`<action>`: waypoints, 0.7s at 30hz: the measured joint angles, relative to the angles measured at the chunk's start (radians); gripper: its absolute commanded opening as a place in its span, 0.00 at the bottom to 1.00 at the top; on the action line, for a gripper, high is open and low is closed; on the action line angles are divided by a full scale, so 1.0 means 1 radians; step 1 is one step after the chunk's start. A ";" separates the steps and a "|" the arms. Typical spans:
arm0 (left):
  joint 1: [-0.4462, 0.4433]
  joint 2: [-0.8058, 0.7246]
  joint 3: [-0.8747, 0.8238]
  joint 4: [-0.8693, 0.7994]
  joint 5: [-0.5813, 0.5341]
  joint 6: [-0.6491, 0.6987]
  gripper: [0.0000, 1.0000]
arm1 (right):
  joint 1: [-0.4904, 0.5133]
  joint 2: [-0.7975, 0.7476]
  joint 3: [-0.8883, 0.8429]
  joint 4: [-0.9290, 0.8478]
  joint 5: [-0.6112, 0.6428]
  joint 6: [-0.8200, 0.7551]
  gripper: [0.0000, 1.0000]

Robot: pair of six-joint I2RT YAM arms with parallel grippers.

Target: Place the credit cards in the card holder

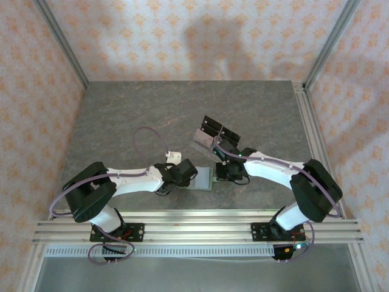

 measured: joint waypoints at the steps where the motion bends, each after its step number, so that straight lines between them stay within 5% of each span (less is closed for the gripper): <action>1: 0.000 0.000 0.000 0.000 0.000 0.002 1.00 | 0.000 -0.002 0.000 0.000 -0.003 0.002 0.32; 12: 0.000 -0.138 0.000 -0.045 -0.024 0.003 1.00 | -0.027 -0.114 0.232 -0.124 -0.011 -0.082 0.43; 21: 0.032 -0.274 0.006 -0.064 -0.145 0.034 1.00 | -0.100 0.103 0.552 -0.214 0.000 -0.310 0.44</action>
